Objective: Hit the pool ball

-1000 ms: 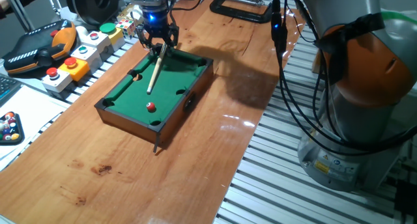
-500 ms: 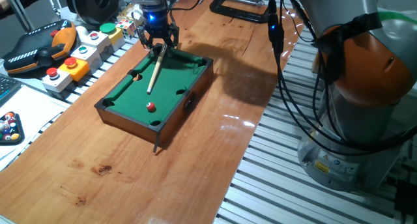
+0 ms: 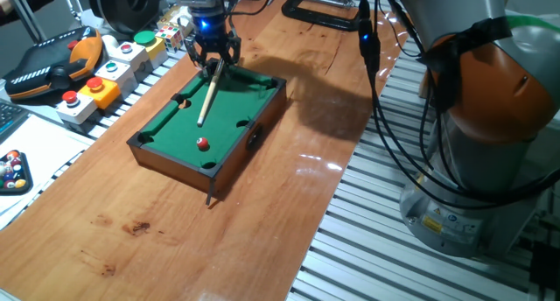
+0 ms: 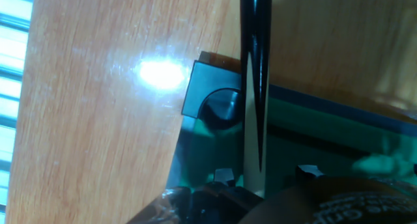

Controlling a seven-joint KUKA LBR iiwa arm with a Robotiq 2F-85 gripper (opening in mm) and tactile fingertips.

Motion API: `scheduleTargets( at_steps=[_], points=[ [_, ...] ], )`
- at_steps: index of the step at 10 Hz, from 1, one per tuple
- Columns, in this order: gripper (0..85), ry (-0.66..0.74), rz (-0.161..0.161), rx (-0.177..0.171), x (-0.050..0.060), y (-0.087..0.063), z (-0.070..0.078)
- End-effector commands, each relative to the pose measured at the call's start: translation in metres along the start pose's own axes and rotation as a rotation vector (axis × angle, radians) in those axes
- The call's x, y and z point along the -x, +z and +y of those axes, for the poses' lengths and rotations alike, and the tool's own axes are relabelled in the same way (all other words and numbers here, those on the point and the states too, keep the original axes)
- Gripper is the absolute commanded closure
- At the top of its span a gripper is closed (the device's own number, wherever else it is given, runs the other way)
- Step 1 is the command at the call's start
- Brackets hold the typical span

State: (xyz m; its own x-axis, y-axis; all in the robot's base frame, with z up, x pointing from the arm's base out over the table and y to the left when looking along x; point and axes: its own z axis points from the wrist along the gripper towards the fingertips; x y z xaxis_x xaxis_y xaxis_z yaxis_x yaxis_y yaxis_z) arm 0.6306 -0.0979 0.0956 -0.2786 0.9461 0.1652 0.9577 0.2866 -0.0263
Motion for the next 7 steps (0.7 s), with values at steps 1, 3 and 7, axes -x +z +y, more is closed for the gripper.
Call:
scheduleTargets(
  at_steps=[1,3,7],
  points=[
    [33.7,0.0,0.001,0.001,0.0005,0.0009,0.0002],
    [34.3,0.0,0.007,-0.001,0.0027,0.0027,0.0004],
    [35.3,0.006,0.039,-0.005,0.0072,0.0018,0.0002]
  ],
)
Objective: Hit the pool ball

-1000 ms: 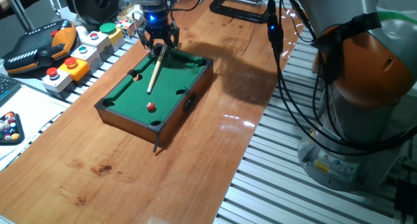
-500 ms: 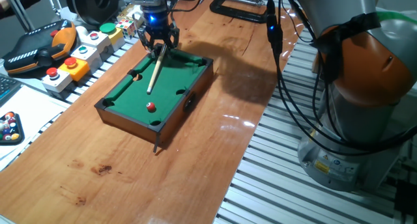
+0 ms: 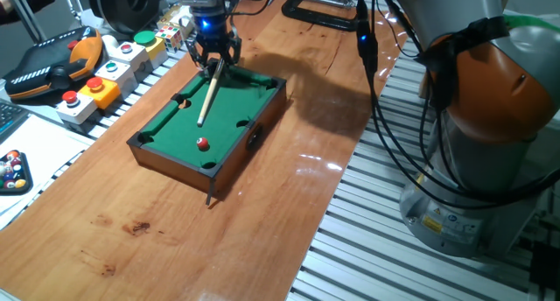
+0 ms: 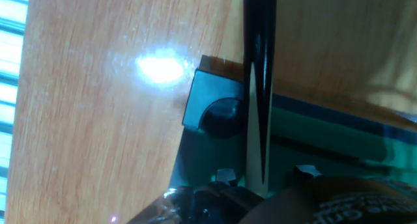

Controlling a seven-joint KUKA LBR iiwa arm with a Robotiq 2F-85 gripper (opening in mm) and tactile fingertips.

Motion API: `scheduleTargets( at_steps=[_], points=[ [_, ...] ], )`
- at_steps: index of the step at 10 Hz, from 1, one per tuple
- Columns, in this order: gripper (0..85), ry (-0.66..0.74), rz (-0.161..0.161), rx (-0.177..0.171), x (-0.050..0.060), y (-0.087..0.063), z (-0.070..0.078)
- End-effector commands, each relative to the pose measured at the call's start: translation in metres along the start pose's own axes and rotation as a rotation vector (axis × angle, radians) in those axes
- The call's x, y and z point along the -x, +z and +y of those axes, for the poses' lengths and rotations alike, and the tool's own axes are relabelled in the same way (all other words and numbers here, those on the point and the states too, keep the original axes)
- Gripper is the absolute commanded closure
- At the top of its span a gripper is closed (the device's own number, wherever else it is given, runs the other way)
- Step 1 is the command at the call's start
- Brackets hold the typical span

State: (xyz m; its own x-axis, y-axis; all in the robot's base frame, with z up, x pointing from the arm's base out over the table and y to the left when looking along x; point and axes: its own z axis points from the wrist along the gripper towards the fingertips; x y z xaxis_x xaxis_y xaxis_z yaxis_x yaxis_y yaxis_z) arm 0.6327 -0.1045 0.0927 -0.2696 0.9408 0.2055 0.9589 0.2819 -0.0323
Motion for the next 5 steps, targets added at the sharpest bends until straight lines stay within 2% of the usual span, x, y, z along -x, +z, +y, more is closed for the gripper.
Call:
scheduleTargets(
  at_steps=[1,3,4,5],
  points=[
    [35.3,0.001,0.003,-0.001,0.0005,-0.0003,-0.0001],
    [36.3,0.001,0.004,-0.006,0.001,0.0004,0.0002],
    [40.3,-0.005,0.005,-0.007,0.0009,0.0006,0.0003],
    [58.0,-0.015,0.005,-0.007,0.0007,0.0003,0.0]
  ],
)
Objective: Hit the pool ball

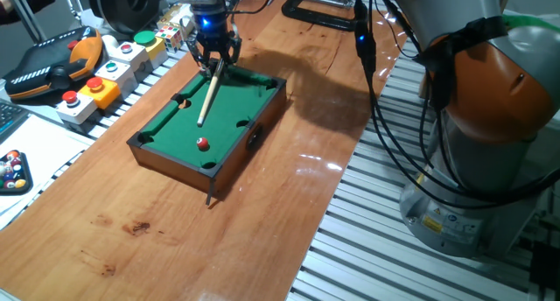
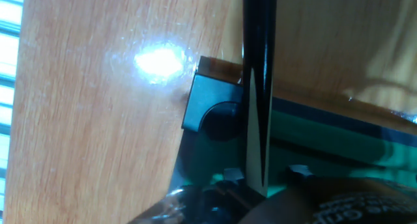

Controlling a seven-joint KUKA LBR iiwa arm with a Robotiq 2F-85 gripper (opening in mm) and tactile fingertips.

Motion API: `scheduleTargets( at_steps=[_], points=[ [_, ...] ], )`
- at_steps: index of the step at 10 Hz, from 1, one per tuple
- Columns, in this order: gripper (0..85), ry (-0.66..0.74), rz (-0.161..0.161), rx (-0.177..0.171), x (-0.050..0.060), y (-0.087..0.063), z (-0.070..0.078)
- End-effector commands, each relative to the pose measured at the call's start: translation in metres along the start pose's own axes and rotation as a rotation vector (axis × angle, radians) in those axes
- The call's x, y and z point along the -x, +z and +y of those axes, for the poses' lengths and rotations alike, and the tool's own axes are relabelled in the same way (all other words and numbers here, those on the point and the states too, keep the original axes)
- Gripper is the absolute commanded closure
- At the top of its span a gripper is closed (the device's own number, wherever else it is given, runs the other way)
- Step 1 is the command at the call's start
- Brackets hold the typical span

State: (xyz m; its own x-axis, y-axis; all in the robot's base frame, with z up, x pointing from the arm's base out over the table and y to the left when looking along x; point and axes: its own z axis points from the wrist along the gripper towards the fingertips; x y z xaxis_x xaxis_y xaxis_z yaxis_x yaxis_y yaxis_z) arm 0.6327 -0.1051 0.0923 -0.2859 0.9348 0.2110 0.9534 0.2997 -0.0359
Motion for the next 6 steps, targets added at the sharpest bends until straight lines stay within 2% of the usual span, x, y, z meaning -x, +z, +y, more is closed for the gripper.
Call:
scheduleTargets(
  at_steps=[1,4,6],
  points=[
    [84.0,-0.012,0.0,-0.001,0.0,-0.001,0.0],
    [84.3,-0.019,-0.004,-0.009,-0.002,-0.004,0.0],
    [84.3,-0.032,-0.01,-0.013,-0.009,-0.016,0.001]
  ],
)
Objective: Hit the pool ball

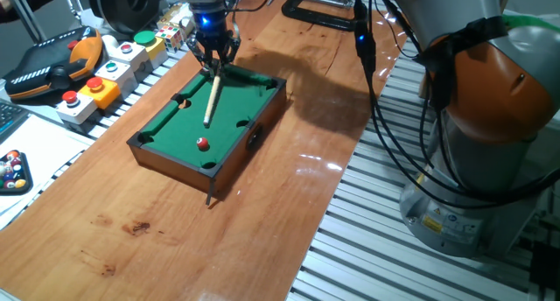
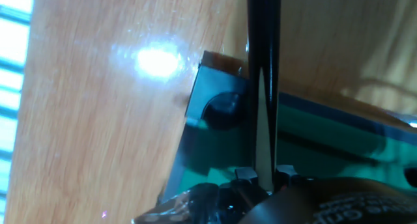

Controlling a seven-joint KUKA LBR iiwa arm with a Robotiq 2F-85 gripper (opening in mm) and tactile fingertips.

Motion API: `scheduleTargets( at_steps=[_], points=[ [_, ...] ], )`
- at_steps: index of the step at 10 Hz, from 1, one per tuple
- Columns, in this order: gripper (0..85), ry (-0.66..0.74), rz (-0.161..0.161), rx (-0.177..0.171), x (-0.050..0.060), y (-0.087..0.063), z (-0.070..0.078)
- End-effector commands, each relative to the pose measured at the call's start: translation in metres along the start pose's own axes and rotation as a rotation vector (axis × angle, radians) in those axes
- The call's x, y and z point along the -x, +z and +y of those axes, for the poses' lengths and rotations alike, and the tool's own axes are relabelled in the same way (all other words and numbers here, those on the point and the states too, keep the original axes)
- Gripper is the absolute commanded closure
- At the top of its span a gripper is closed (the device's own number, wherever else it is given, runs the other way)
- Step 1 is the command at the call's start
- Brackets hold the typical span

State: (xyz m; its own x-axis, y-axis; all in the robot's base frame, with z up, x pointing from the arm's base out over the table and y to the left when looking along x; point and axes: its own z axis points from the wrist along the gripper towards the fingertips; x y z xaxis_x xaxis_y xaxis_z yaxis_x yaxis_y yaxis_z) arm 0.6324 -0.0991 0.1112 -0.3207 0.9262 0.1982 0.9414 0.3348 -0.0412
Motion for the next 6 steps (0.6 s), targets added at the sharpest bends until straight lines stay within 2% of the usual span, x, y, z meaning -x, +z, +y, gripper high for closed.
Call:
scheduleTargets(
  at_steps=[1,3,4,6],
  points=[
    [84.3,-0.019,-0.019,-0.002,-0.004,-0.005,0.0],
    [84.3,-0.076,-0.062,-0.006,-0.015,-0.016,0.005],
    [84.3,-0.087,-0.072,-0.01,-0.019,-0.019,0.008],
    [84.3,-0.114,-0.097,-0.018,-0.027,-0.018,0.014]
  ],
)
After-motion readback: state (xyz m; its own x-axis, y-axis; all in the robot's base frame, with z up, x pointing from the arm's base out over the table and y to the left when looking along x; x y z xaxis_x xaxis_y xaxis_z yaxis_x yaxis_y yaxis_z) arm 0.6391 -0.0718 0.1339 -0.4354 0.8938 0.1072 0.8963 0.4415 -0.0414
